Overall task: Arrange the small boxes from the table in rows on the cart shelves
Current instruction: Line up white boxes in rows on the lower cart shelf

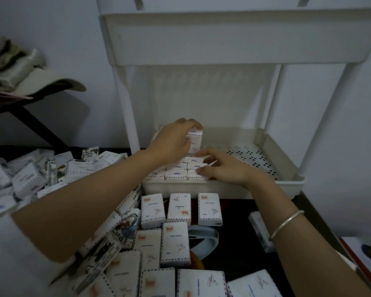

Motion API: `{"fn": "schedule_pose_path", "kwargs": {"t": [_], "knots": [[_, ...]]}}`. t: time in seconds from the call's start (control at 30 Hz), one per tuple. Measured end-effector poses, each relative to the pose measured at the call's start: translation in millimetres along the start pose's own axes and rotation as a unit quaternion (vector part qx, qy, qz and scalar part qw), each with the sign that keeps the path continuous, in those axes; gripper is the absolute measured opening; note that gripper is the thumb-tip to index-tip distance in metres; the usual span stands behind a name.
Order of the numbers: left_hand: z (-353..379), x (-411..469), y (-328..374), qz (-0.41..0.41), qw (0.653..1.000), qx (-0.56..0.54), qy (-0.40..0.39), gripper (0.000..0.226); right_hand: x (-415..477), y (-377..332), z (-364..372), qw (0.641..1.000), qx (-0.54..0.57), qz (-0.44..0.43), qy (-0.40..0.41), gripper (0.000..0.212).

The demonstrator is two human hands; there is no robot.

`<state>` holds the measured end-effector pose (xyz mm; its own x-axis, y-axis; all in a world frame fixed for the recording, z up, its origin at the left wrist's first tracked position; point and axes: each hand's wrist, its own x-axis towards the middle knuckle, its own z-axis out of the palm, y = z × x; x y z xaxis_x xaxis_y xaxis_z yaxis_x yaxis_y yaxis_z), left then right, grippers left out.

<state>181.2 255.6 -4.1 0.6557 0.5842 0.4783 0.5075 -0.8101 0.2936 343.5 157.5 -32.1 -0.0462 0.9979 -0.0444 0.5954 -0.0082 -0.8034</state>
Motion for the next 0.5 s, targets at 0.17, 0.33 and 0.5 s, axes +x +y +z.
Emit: {"fn": "schedule_pose_path", "kwargs": {"t": [0.17, 0.33, 0.5], "knots": [[-5, 13, 5, 0.009, 0.998, -0.010, -0.062, 0.045, -1, 0, -1, 0.998, 0.059, 0.022, 0.023, 0.051], [-1, 12, -7, -0.094, 0.977, -0.021, -0.190, 0.037, 2, 1, 1, 0.993, 0.085, 0.047, 0.065, 0.040], [6, 13, -8, -0.086, 0.972, 0.070, -0.209, 0.045, 2, -4, -4, 0.989, 0.048, 0.025, 0.140, 0.025]]}}
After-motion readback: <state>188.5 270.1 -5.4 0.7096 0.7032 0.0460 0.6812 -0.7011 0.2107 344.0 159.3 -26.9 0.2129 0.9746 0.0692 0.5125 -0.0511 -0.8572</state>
